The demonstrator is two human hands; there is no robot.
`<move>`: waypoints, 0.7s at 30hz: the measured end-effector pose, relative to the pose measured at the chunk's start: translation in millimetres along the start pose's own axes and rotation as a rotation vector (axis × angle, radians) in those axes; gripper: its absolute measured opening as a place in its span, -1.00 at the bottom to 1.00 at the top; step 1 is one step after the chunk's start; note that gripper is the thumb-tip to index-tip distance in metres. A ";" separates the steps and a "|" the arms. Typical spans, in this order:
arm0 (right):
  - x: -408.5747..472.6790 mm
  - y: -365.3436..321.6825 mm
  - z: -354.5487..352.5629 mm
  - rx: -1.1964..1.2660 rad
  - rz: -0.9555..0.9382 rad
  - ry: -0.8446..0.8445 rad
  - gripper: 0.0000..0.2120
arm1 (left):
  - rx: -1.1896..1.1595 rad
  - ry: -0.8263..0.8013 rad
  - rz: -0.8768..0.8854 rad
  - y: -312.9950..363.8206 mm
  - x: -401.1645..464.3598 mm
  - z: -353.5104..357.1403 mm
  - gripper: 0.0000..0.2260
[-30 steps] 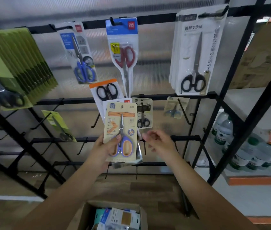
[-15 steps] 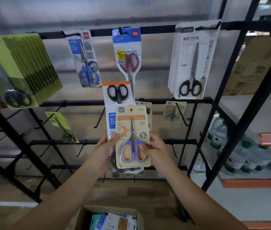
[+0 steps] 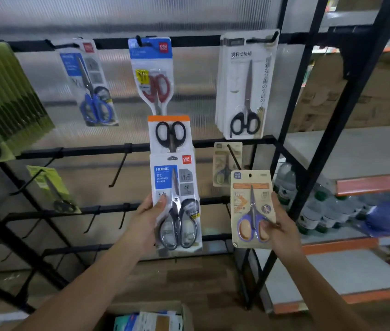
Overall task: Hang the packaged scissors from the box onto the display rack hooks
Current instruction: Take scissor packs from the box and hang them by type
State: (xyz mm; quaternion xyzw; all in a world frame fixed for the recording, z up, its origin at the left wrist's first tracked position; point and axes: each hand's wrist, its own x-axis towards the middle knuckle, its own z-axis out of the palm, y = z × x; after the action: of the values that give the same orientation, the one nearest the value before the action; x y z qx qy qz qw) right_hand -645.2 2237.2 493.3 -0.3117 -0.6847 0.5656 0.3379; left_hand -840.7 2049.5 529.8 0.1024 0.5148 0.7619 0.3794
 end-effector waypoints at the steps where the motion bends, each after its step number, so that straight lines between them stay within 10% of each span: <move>1: 2.3 1.3 -0.4 -0.026 0.009 0.000 -0.34 | 0.000 -0.003 -0.004 -0.7 -0.1 0.3 -0.79; 21: 147.2 -10.3 56.4 -0.564 0.140 -0.041 -0.36 | 0.020 0.025 0.042 8.7 -8.2 -3.8 -0.72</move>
State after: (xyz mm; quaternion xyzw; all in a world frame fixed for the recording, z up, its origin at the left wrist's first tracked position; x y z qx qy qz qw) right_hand -776.6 2322.8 512.2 -0.4283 -0.7984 0.3810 0.1844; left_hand -841.2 2039.6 537.5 0.1074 0.5249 0.7657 0.3558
